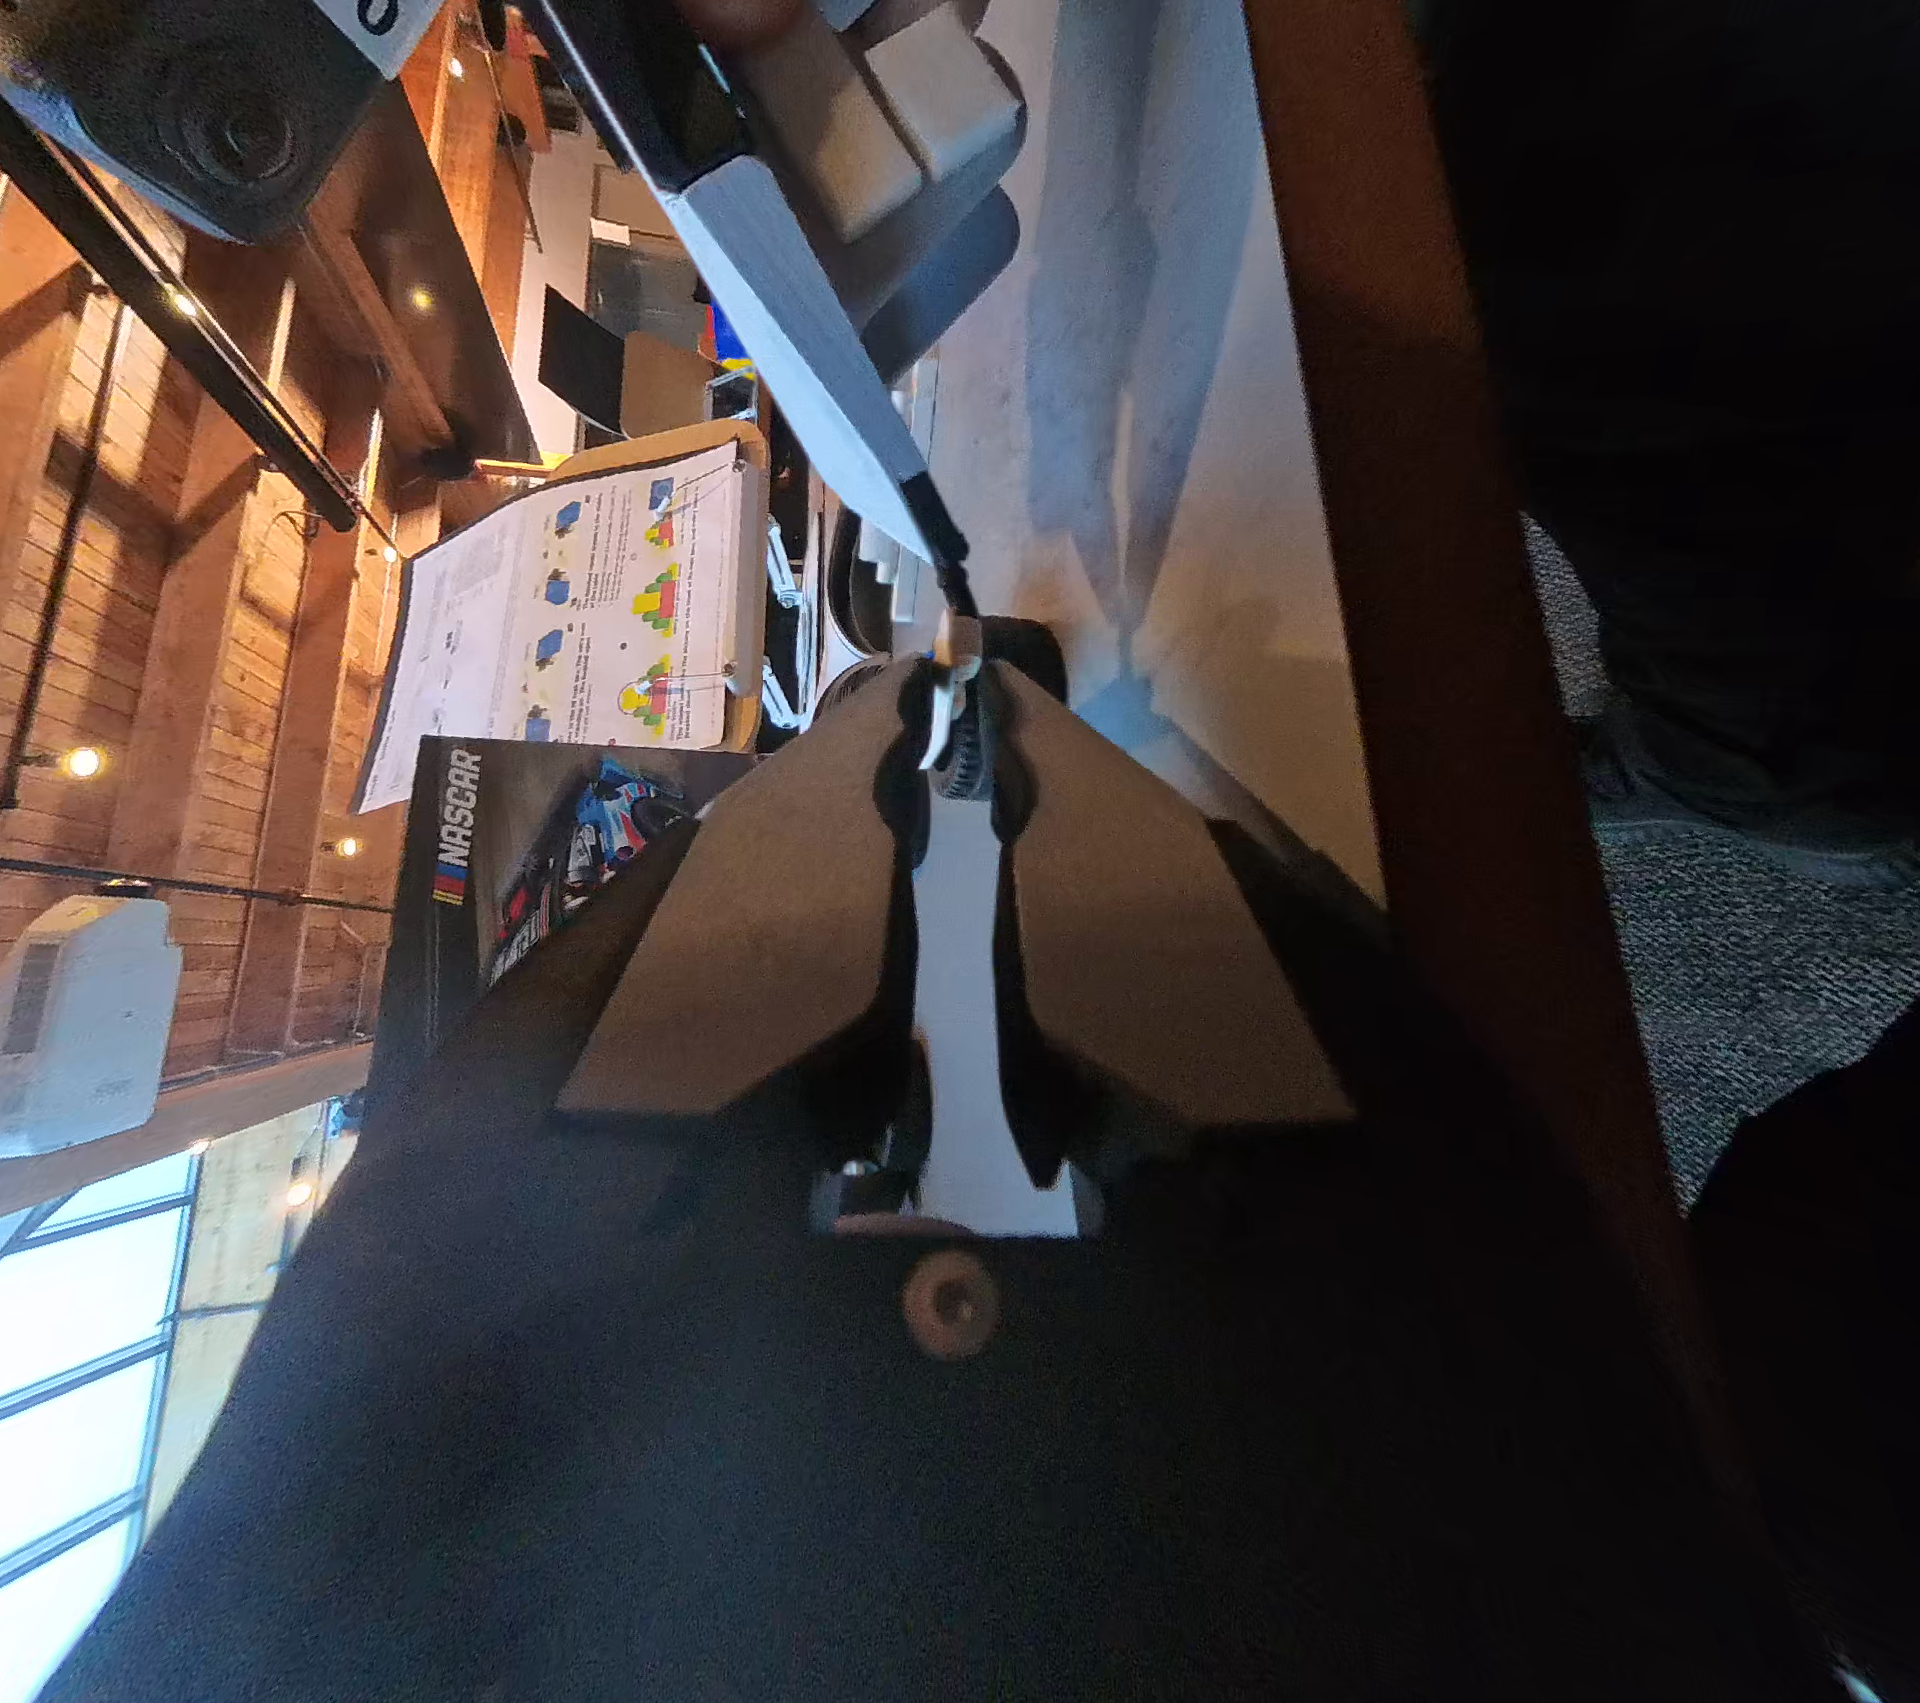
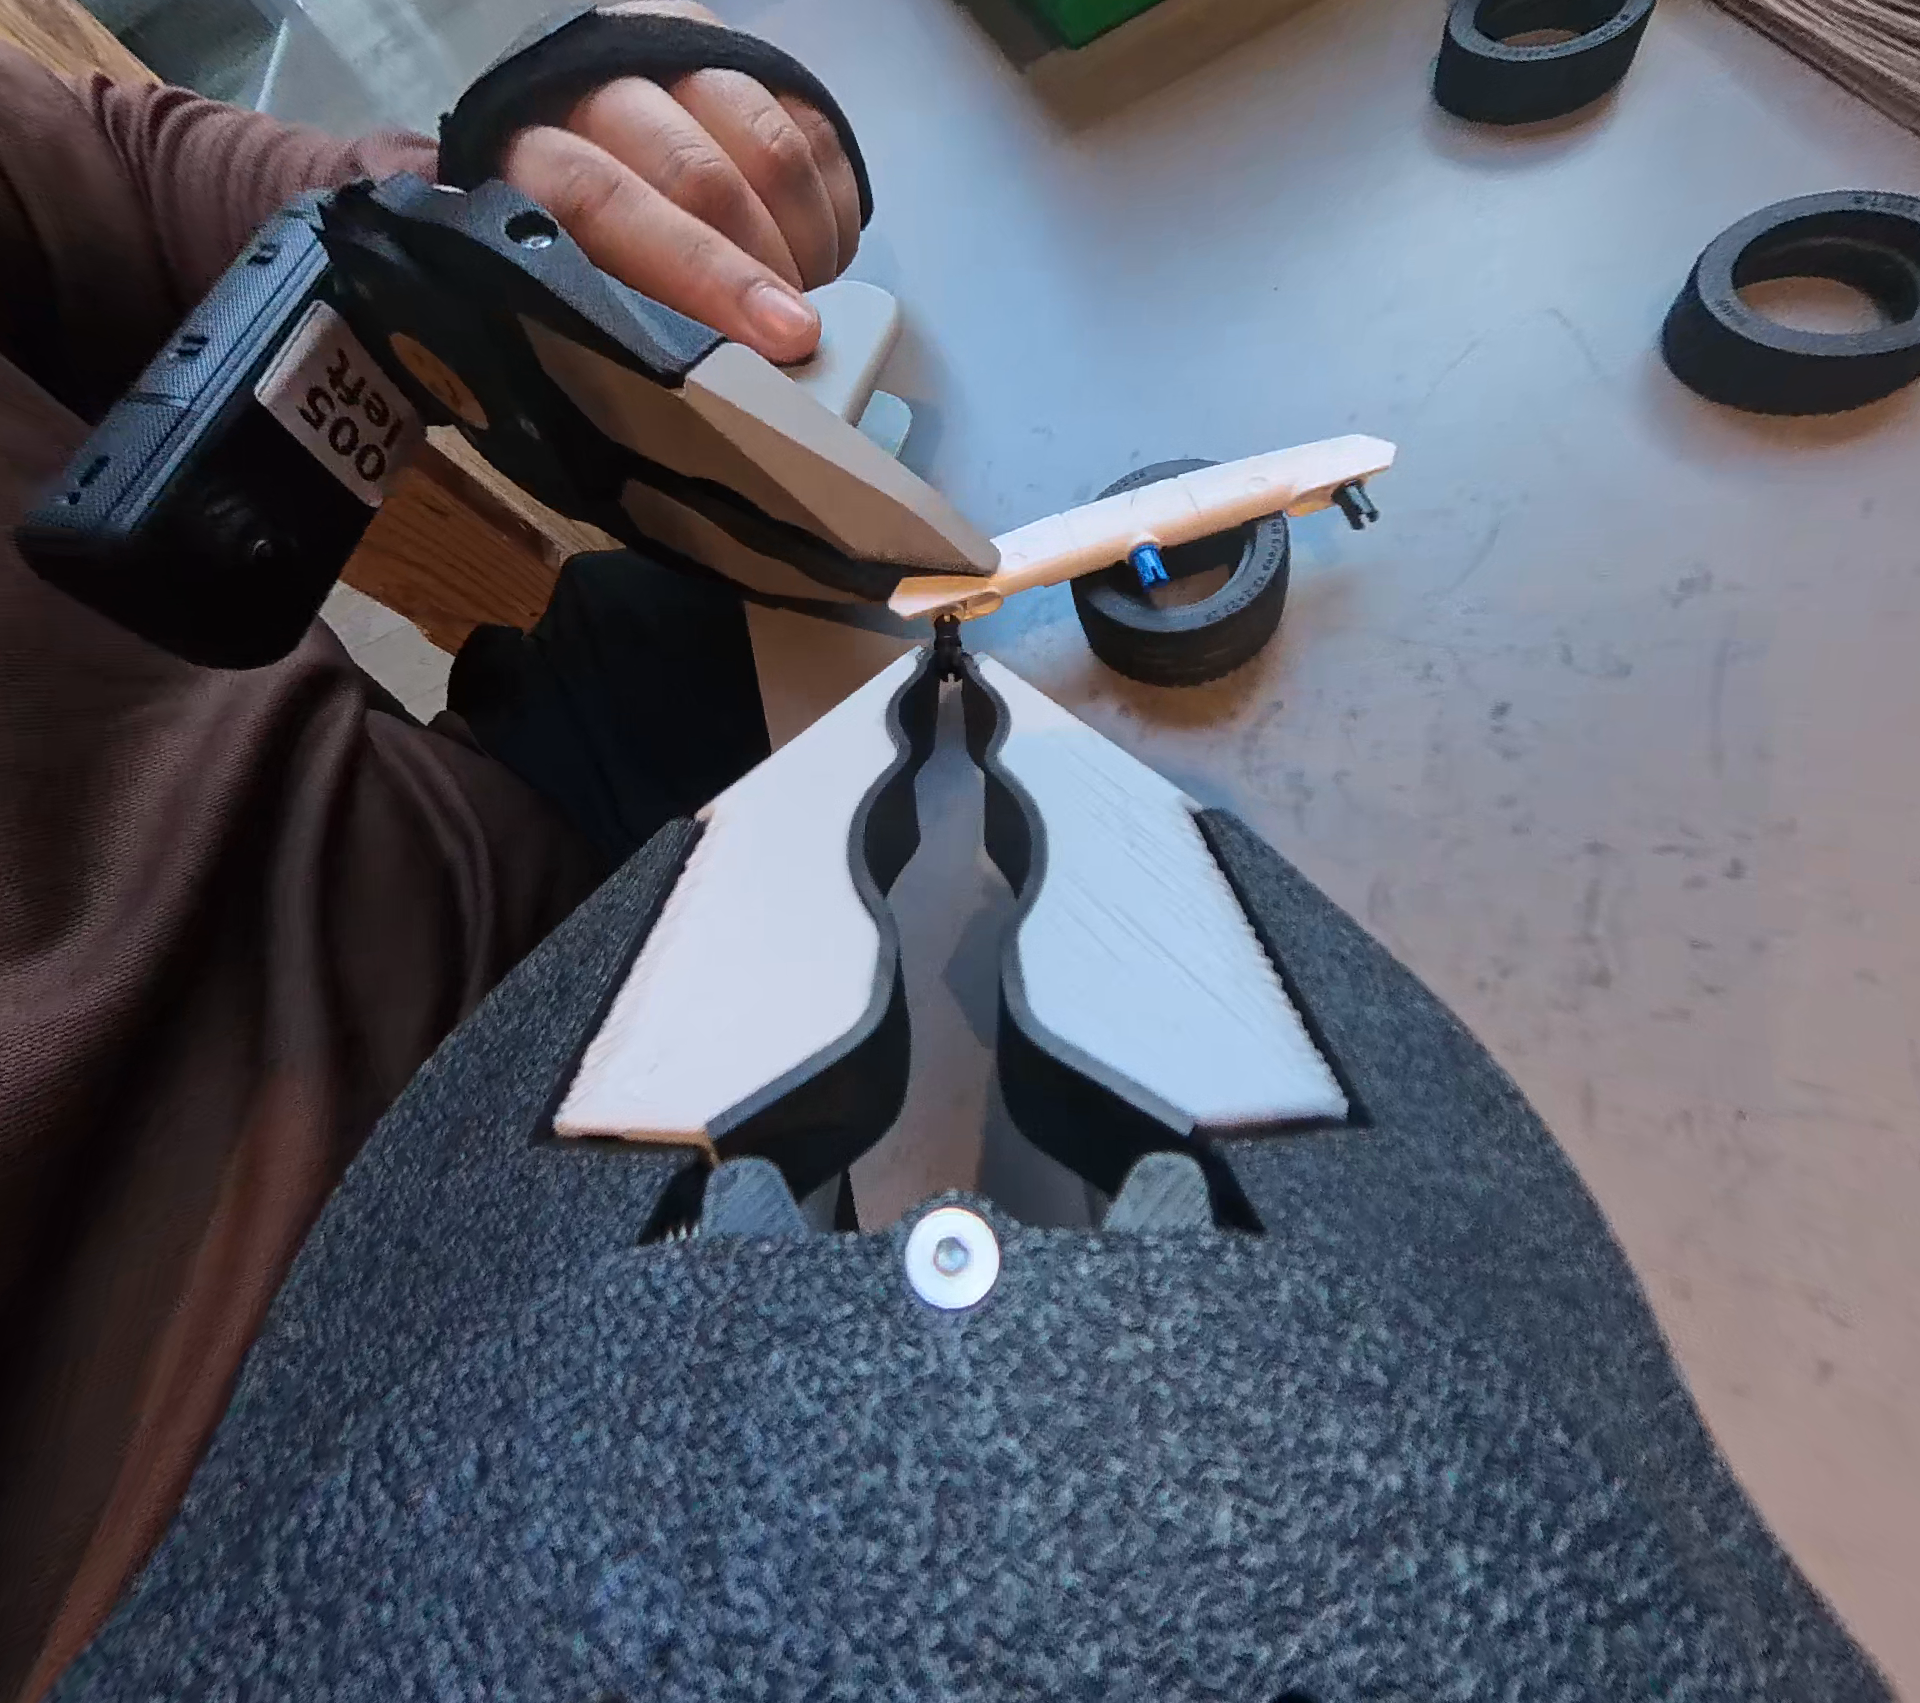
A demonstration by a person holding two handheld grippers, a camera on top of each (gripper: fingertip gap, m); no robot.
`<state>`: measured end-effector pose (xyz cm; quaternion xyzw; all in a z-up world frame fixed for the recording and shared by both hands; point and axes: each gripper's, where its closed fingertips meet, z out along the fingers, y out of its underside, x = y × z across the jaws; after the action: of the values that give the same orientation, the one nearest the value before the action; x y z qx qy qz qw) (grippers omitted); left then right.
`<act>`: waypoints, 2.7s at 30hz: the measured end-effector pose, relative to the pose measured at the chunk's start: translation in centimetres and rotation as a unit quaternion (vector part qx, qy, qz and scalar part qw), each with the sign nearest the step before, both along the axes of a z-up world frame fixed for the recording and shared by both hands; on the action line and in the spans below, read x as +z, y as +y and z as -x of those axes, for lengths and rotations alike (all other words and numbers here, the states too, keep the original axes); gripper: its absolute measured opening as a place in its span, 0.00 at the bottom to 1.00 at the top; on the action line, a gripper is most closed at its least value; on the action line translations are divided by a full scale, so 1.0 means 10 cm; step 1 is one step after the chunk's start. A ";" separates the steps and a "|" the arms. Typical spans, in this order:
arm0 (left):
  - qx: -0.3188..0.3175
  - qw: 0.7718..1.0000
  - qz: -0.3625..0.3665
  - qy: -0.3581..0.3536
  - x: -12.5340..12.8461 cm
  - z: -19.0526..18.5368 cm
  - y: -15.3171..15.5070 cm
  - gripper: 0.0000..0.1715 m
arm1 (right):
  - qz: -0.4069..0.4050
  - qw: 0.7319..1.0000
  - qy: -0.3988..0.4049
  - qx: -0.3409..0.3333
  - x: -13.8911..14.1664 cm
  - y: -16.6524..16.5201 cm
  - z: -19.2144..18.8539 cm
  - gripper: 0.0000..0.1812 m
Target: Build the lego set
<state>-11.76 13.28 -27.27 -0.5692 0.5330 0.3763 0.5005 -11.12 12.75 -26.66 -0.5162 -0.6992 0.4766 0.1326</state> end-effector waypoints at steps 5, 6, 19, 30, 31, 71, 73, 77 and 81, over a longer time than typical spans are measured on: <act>0.011 1.000 -0.007 0.001 0.04 0.03 0.01 0.03 | 0.010 1.000 0.010 -0.009 0.04 0.02 0.03 0.02; 0.016 1.000 -0.010 -0.004 0.07 0.04 0.02 0.03 | 0.012 1.000 0.014 -0.011 0.06 0.02 0.04 0.02; 0.053 0.997 0.001 -0.057 0.14 0.17 0.06 0.02 | -0.033 0.997 0.072 -0.022 0.20 0.03 0.18 0.02; 0.047 0.998 0.020 -0.021 0.02 0.11 0.06 0.02 | -0.135 0.987 0.088 0.029 0.11 0.00 0.23 0.02; 0.055 0.998 0.018 -0.016 0.02 0.13 0.08 0.02 | -0.149 0.984 0.089 0.029 0.09 0.02 0.24 0.02; 0.026 0.971 0.066 -0.230 0.18 0.18 -0.01 0.25 | 0.202 0.971 0.095 -0.086 0.50 0.30 0.26 0.02; 0.022 0.969 0.062 -0.238 0.22 0.17 -0.02 0.25 | 0.208 0.969 0.099 -0.088 0.51 0.32 0.26 0.02; 0.014 0.964 0.038 -0.263 0.35 0.19 -0.04 0.24 | 0.227 0.964 0.105 -0.090 0.55 0.33 0.27 0.02; 0.035 0.956 -0.023 -0.291 0.58 0.31 -0.01 0.13 | 0.247 0.959 0.112 -0.085 0.62 0.29 0.27 0.02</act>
<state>-14.85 13.13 -21.47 -0.6611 0.3348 0.2235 0.6332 -13.86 15.66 -20.47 -0.5334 -0.4943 0.6762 0.1184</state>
